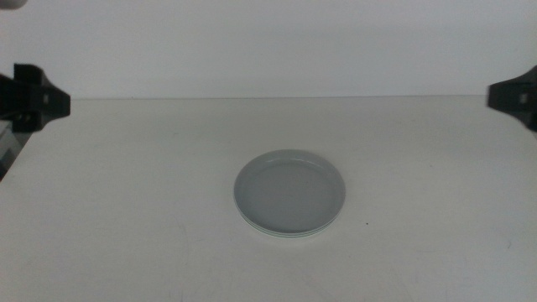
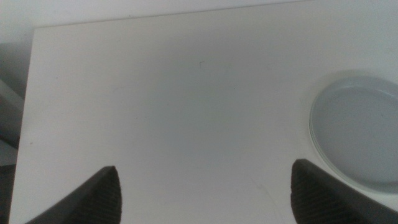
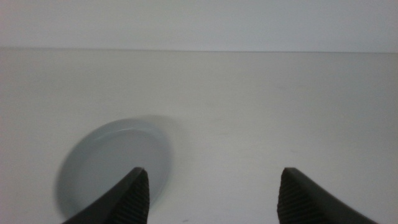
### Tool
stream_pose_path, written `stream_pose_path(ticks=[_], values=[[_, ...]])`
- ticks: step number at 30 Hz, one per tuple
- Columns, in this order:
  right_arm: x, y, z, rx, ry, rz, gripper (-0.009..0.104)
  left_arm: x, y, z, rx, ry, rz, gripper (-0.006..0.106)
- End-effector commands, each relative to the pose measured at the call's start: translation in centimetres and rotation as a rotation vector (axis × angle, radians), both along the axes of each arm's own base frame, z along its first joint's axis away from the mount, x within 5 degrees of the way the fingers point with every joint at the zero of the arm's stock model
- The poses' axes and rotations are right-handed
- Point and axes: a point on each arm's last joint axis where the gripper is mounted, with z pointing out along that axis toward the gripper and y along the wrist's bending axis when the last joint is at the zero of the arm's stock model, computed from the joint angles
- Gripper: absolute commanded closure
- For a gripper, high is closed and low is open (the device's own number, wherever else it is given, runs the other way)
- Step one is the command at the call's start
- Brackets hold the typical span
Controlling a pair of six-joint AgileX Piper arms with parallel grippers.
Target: Stack the three bowls on top of each other.
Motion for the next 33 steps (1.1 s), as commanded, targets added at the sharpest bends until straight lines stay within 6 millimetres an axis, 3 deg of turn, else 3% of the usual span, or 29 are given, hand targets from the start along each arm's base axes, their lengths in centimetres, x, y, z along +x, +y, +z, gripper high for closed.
stream_pose_path(ticks=[1,8,16,21,25,33], values=[[0.3,-1.5,1.9,0.001,-0.103,-0.076,0.043,-1.0,0.0,1.4,-0.026,-0.120,0.018,-0.004],[-2.0,-2.1,0.9,-0.061,-0.160,-0.082,0.043,-3.9,0.2,-1.0,-0.027,-0.192,0.040,-0.004],[-7.8,-2.7,-2.5,-0.110,-0.358,-0.117,0.043,-8.7,0.1,-5.0,-0.056,-0.359,0.043,-0.004],[-10.5,-2.8,-4.4,-0.121,-0.390,-0.109,0.043,-11.1,0.3,-7.1,-0.063,-0.453,0.058,-0.004],[-11.6,-2.8,-5.4,-0.120,-0.410,-0.110,0.043,-12.3,0.4,-7.8,-0.062,-0.509,0.069,-0.004],[-11.8,-2.8,-5.4,-0.120,-0.418,-0.110,0.043,-12.4,0.4,-7.9,-0.084,-0.520,0.078,-0.004]])
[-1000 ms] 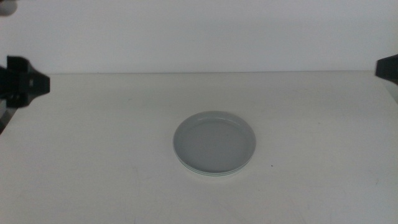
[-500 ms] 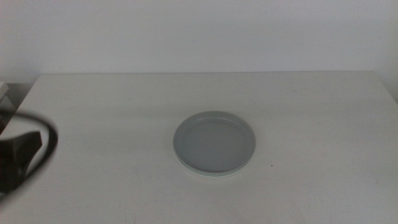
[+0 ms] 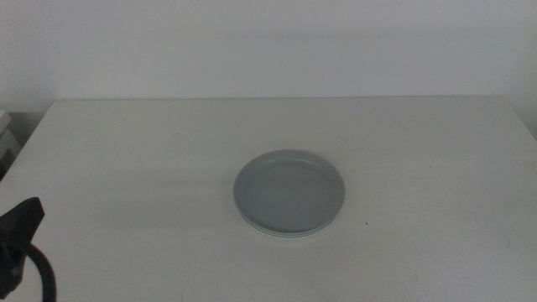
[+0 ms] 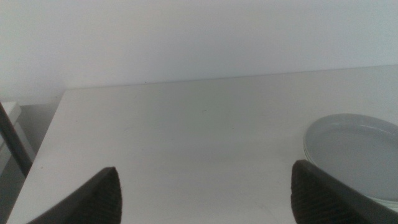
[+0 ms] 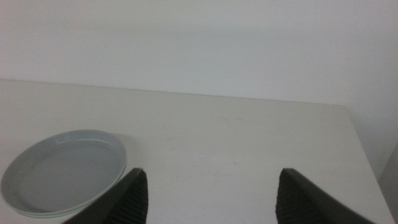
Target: Stack the three bowls on top of each other.
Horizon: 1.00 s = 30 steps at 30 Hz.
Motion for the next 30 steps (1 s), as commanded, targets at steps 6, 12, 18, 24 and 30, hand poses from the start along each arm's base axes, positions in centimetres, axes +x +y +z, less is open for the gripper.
stream_pose_path(ticks=[6,12,18,24,30], values=[[0.1,-0.3,0.6,-0.006,-0.096,-0.034,0.043,-0.2,0.2,0.5,-0.039,-0.088,0.028,-0.004],[-1.2,-0.5,-4.0,-0.005,-0.118,-0.055,0.043,-2.0,0.2,-4.3,-0.038,-0.089,0.030,-0.004],[-2.3,-0.6,-8.6,-0.032,-0.111,-0.056,0.043,-3.0,0.2,-9.0,-0.037,-0.082,0.030,-0.004],[-2.7,-0.8,-10.9,-0.093,-0.119,-0.061,0.043,-2.9,0.2,-10.3,-0.029,-0.057,0.030,-0.004],[-2.6,-0.8,-11.7,-0.111,-0.091,-0.059,0.043,-2.9,0.3,-10.3,-0.025,-0.061,0.032,-0.004]])
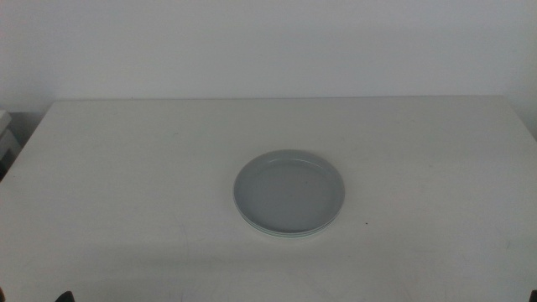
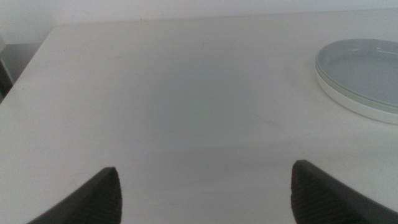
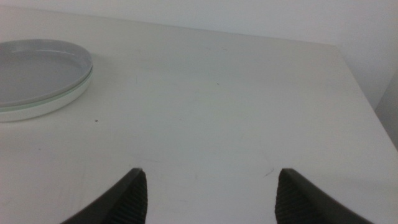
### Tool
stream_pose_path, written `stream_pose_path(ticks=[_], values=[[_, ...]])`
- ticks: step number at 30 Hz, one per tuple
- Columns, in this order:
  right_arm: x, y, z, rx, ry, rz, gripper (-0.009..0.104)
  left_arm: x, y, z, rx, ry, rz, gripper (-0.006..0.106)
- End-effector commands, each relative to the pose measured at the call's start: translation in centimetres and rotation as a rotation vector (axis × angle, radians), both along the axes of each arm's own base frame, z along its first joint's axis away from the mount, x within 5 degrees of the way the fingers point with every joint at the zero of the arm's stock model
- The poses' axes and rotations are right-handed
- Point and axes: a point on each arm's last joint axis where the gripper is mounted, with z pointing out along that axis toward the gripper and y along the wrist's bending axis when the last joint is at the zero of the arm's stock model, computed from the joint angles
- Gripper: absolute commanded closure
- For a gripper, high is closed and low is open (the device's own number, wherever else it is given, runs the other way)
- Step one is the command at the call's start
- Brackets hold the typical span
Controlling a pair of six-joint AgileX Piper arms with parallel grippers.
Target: Stack the three bowls on top of each other.
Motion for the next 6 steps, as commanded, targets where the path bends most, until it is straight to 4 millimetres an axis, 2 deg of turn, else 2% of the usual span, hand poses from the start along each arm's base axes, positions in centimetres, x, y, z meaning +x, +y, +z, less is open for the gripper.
stream_pose_path(ticks=[1,6], values=[[0.00,-0.22,1.02,-0.023,-0.111,-0.022,0.043,0.08,0.21,0.86,-0.023,-0.090,0.028,-0.004],[0.00,-0.23,1.02,-0.027,-0.111,-0.022,0.043,0.07,0.19,0.80,-0.023,-0.083,0.026,-0.004]])
